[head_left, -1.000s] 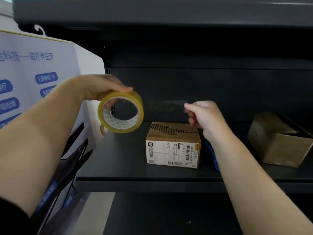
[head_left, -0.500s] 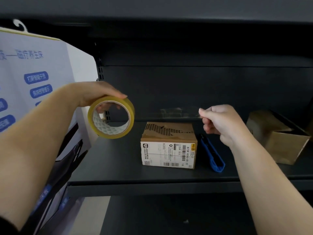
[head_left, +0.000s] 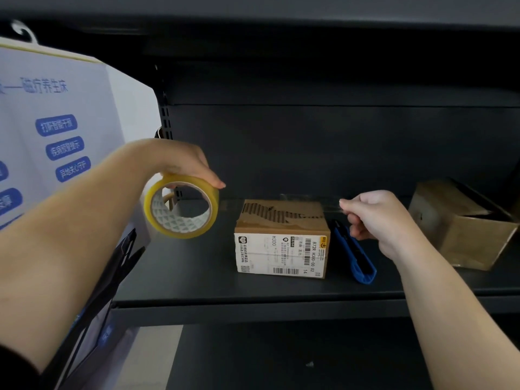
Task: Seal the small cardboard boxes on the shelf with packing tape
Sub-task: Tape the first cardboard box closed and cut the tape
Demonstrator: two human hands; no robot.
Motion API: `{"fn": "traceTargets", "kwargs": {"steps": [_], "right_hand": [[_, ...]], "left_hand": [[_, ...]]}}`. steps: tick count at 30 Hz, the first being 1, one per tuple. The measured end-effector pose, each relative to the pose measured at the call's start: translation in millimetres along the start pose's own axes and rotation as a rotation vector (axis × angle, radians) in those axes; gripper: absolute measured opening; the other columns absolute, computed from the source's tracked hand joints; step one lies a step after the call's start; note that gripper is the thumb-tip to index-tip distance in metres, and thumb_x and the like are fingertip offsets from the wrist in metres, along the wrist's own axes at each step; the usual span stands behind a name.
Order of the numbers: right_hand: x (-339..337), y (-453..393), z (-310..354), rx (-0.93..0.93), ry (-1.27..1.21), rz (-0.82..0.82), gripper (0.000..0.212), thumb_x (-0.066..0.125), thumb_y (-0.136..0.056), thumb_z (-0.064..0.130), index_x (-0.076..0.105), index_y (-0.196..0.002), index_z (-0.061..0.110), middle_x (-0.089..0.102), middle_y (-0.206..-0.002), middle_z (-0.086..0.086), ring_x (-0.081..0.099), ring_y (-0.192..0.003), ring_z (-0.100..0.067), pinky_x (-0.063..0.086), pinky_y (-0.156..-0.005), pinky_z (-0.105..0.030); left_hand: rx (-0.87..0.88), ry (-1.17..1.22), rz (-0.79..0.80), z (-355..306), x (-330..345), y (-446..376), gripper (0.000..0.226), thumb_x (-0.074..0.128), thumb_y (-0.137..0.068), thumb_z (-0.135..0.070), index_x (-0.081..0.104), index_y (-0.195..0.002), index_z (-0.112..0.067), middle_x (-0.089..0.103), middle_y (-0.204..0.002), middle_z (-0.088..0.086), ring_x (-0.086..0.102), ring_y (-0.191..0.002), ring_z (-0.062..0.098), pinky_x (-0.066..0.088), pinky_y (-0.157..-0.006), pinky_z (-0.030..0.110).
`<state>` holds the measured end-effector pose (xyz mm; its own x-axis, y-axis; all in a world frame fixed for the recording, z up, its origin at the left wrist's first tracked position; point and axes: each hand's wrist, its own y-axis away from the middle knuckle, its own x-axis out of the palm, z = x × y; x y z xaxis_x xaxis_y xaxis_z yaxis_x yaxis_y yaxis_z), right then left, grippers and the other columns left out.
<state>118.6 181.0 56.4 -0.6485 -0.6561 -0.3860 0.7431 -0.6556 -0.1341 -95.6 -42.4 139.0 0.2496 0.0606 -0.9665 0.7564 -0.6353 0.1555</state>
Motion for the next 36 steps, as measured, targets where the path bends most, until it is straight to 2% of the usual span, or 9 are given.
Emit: {"fn": "traceTargets", "kwargs": {"steps": [8,14,19,24,28,30,32,34,36], "right_hand": [[7,6,-9,0.021,0.026,0.006,0.023,0.058,-0.089,0.02,0.061,-0.071,0.007,0.052,-0.05,0.001,0.051,-0.037,-0.005,0.044,-0.046,-0.023],[13,8,-18,0.106,-0.025,0.026,0.022,0.057,-0.089,0.024,0.062,-0.072,0.011,0.052,-0.047,0.003,0.052,-0.039,-0.007,0.045,-0.046,-0.024],[24,14,-26,0.203,-0.165,0.046,0.026,0.055,-0.091,0.023,0.059,-0.07,0.009,0.049,-0.044,0.003,0.05,-0.036,-0.009,0.044,-0.041,-0.024],[33,15,-22,0.296,-0.15,0.099,0.029,0.053,-0.092,0.03,0.059,-0.075,0.008,0.051,-0.053,-0.003,0.051,-0.039,-0.013,0.043,-0.041,-0.025],[39,13,-21,0.321,-0.027,0.162,0.024,0.054,-0.091,0.031,0.056,-0.094,0.007,0.056,-0.062,-0.006,0.053,-0.044,-0.014,0.04,-0.039,-0.024],[42,11,-24,0.249,0.102,0.134,0.015,0.054,-0.091,0.022,0.052,-0.101,0.011,0.058,-0.071,-0.007,0.054,-0.051,-0.014,0.04,-0.042,-0.025],[37,6,-24,0.099,0.153,-0.048,0.014,0.057,-0.09,0.019,0.05,-0.102,0.018,0.061,-0.086,-0.007,0.056,-0.064,-0.013,0.042,-0.053,-0.026],[26,2,-7,-0.148,0.062,-0.196,0.022,0.061,-0.086,0.031,0.05,-0.103,0.024,0.061,-0.101,-0.004,0.057,-0.078,-0.011,0.042,-0.064,-0.025],[23,2,24,-0.354,0.143,0.029,0.059,0.062,-0.069,0.063,0.046,-0.115,0.031,0.057,-0.114,0.004,0.056,-0.096,-0.009,0.042,-0.072,-0.024]], "left_hand": [[0.008,0.021,0.084,11,11,-11,0.043,0.066,-0.073,-0.055,0.067,-0.047,-0.021,0.055,-0.042,-0.007,0.052,-0.037,0.006,0.043,-0.045,0.018],[-0.001,0.061,0.13,20,26,-20,0.041,0.068,-0.07,-0.057,0.069,-0.048,-0.023,0.057,-0.042,-0.009,0.057,-0.05,0.012,0.051,-0.06,0.027],[0.033,0.117,0.166,19,37,-20,0.04,0.068,-0.056,-0.06,0.071,-0.054,-0.019,0.061,-0.055,0.001,0.059,-0.061,0.019,0.055,-0.079,0.041],[-0.003,0.061,0.157,6,48,-20,0.034,0.07,-0.052,-0.053,0.068,-0.051,-0.019,0.06,-0.053,0.002,0.059,-0.057,0.02,0.052,-0.064,0.032],[-0.023,0.018,0.159,-6,55,-21,0.031,0.068,-0.054,-0.044,0.059,-0.039,-0.019,0.055,-0.045,-0.002,0.056,-0.054,0.019,0.049,-0.059,0.029],[-0.021,-0.003,0.157,-9,54,-22,0.033,0.067,-0.054,-0.045,0.059,-0.036,-0.019,0.053,-0.042,-0.004,0.055,-0.054,0.019,0.047,-0.058,0.029],[-0.022,-0.013,0.154,-9,52,-22,0.032,0.068,-0.054,-0.046,0.059,-0.036,-0.02,0.052,-0.039,-0.007,0.055,-0.054,0.018,0.047,-0.057,0.028],[-0.021,-0.004,0.162,-9,52,-21,0.033,0.068,-0.053,-0.048,0.06,-0.035,-0.022,0.053,-0.038,-0.008,0.056,-0.054,0.017,0.047,-0.056,0.027],[-0.017,0.01,0.171,-10,53,-20,0.032,0.068,-0.052,-0.05,0.061,-0.035,-0.023,0.055,-0.039,-0.008,0.058,-0.055,0.016,0.048,-0.056,0.027]]}}
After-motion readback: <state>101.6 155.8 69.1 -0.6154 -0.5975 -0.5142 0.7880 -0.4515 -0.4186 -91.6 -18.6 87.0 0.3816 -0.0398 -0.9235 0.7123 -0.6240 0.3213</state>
